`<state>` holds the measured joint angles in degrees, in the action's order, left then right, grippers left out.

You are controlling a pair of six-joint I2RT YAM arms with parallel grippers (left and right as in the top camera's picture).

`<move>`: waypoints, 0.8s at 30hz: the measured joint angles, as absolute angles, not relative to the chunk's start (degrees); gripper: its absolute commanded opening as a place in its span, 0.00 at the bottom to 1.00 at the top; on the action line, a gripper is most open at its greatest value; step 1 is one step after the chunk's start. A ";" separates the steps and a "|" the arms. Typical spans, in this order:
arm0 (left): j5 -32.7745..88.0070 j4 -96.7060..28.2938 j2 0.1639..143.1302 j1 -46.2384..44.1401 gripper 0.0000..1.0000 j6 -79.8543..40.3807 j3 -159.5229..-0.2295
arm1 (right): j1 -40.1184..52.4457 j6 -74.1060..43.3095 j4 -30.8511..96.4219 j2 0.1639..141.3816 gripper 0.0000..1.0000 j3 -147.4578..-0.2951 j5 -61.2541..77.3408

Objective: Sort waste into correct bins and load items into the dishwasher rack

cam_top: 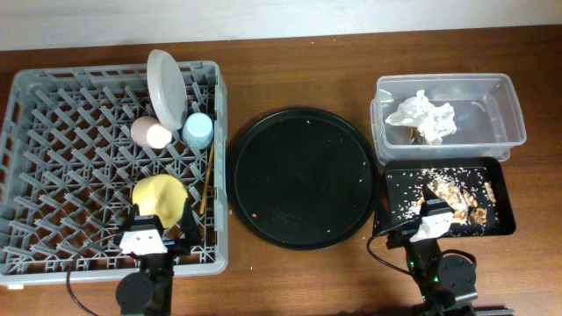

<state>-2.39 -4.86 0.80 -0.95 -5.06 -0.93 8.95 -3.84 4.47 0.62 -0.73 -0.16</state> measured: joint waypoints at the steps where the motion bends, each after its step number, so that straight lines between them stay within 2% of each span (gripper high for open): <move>1: -2.39 -4.89 0.80 -0.95 0.99 -4.86 -0.93 | 8.95 -3.86 4.49 0.62 0.99 -0.73 -0.16; 24: -2.39 -4.89 0.80 -0.95 0.99 -4.03 -0.93 | 8.95 -3.81 4.49 0.62 0.99 -0.73 -0.16</move>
